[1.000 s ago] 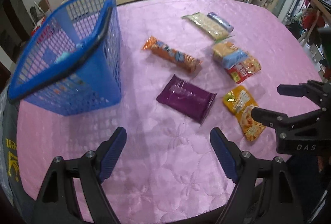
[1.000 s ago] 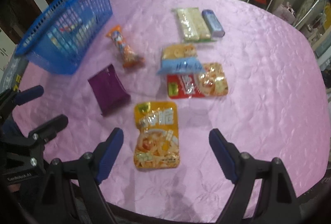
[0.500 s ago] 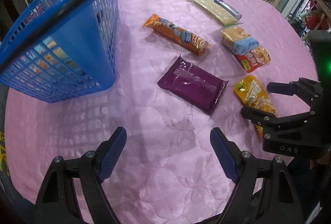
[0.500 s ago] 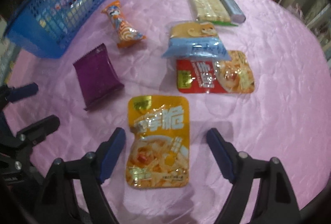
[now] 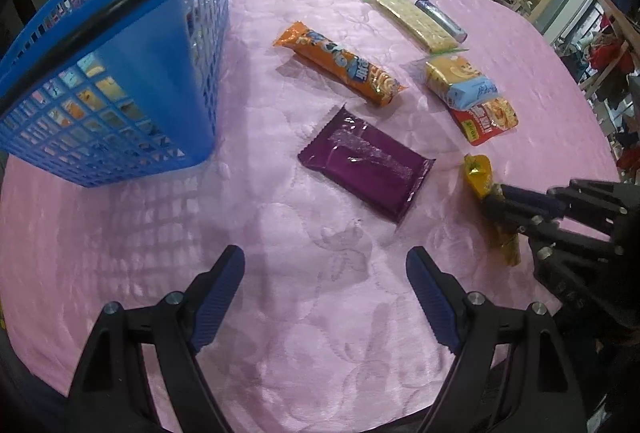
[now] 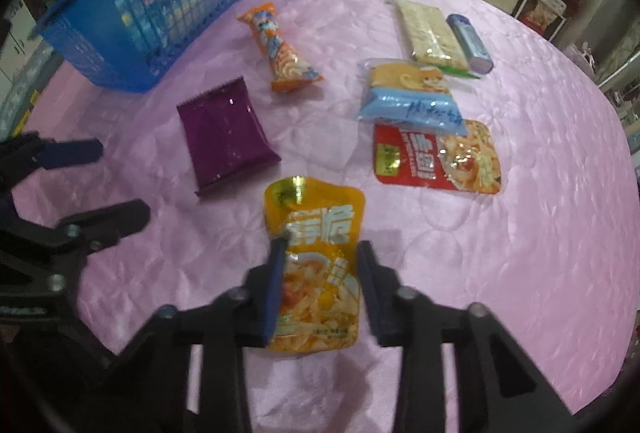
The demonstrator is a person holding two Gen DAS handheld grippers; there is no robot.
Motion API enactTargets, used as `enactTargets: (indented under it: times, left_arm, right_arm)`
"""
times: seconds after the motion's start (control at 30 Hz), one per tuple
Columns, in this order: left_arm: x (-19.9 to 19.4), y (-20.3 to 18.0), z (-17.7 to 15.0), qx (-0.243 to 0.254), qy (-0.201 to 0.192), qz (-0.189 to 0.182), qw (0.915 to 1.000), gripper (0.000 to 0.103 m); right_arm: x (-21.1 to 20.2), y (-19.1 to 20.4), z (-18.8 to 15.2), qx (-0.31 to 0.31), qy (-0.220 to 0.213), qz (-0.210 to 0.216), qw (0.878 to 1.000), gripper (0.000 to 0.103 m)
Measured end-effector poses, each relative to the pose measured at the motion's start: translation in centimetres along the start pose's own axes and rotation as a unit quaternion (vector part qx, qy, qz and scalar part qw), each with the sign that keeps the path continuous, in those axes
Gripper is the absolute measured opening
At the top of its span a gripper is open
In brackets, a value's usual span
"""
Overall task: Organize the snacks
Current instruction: 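Lower the right tool onto the yellow noodle pack and close on it, then lower the left tool onto the purple pack and close on it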
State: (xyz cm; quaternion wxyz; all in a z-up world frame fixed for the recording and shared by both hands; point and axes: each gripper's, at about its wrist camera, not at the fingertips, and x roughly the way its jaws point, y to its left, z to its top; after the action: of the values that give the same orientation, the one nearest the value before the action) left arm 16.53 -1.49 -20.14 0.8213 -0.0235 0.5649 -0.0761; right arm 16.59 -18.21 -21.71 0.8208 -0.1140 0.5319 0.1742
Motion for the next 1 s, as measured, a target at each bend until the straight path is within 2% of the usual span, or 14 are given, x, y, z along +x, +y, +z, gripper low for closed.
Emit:
enactTargets:
  times: [0.07,0.27,0.4,0.47,0.6,0.73,0.83,1.0]
  left_arm:
    - [0.3,-0.5,0.3,0.0,0.003,0.001,1.0,0.081]
    - [0.3,-1.9,1.2,0.037,0.0,0.019,0.9991,0.081]
    - [0.5,-2.4,2.3,0.057,0.0,0.008,0.9984,0.081]
    - [0.9,-3.1,3.0,0.089,0.001,0.005,0.996,0.081]
    - [1.8,-4.3,4.0,0.143,-0.002,0.023,0.9894,0.081]
    - [3.2,-4.9,5.4,0.177,0.008,0.014,0.984,0.081]
    - [4.2,-5.1,6.2,0.194,0.015,0.023,0.9806,0.081]
    - [5.5,-5.4,6.8,0.238,0.04,-0.005,0.9705,0.081]
  right_arm:
    - [0.1,-0.3,-0.1,0.002,0.011,0.016,1.0,0.013]
    - [-0.2,-1.1,-0.1,0.012,0.0,0.031,0.999,0.013]
    - [-0.4,-2.7,-0.1,0.025,-0.007,0.036,0.999,0.013]
    - [-0.7,-3.3,0.0,0.032,-0.009,0.04,0.999,0.013]
    - [-1.1,-4.8,0.2,0.048,-0.013,0.051,0.997,0.013]
    - [-1.4,-5.4,0.4,0.055,-0.016,0.061,0.996,0.013]
    - [-1.6,-4.7,0.3,0.058,-0.015,0.068,0.996,0.013]
    - [-1.2,-4.9,0.9,0.063,-0.012,0.075,0.995,0.013]
